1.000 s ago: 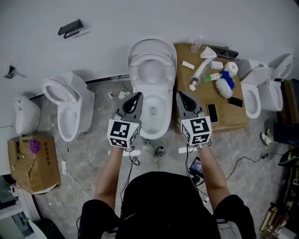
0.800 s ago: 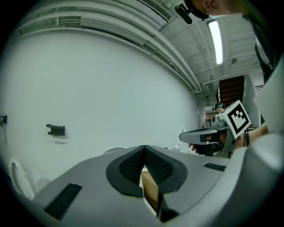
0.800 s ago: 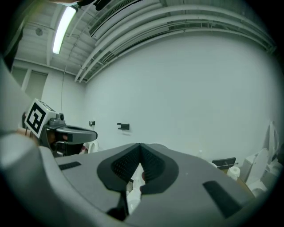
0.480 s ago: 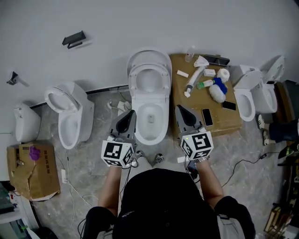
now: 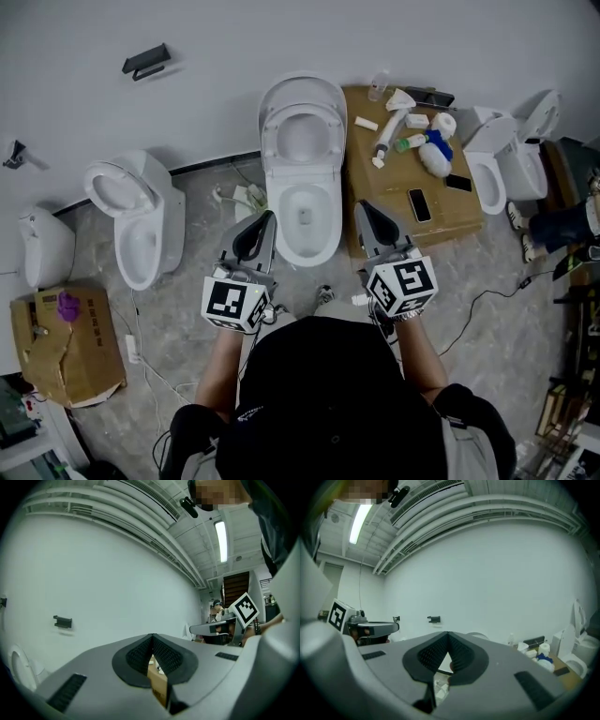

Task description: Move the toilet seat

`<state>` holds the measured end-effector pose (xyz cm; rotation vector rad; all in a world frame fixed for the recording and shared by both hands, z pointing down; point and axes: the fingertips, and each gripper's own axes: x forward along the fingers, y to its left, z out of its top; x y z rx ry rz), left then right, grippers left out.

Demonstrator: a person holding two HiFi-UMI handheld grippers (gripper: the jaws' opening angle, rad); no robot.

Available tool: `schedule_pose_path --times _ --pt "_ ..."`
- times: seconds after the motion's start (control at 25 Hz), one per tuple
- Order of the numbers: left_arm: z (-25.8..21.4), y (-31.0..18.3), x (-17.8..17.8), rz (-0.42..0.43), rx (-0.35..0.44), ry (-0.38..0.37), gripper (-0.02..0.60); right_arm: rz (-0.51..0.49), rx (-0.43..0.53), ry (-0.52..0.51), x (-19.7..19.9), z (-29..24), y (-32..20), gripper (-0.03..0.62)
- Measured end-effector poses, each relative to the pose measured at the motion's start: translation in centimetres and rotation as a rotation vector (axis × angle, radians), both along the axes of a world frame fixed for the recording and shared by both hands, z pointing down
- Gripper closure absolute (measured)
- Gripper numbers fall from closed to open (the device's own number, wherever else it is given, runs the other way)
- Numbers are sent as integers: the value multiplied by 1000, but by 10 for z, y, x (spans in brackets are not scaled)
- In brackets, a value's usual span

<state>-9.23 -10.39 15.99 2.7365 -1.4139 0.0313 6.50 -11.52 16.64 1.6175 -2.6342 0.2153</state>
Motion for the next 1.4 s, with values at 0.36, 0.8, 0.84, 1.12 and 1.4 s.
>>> schedule_pose_path --times 0.36,0.8,0.84,1.12,1.4 --pt "2 48 -49 79 -3 23 574 -35 21 -48 -83 -3 64 582" --pt "-2 76 -53 108 41 24 574 -42 84 -33 -101 -12 92 582" --pt "-2 77 -49 100 41 24 574 -47 85 -31 -97 -12 93 582" --pt "-4 76 -15 23 31 38 573 -85 69 -23 -52 -9 95 582" --pt "4 94 42 -12 33 31 574 -125 47 -31 -1 5 108 582"
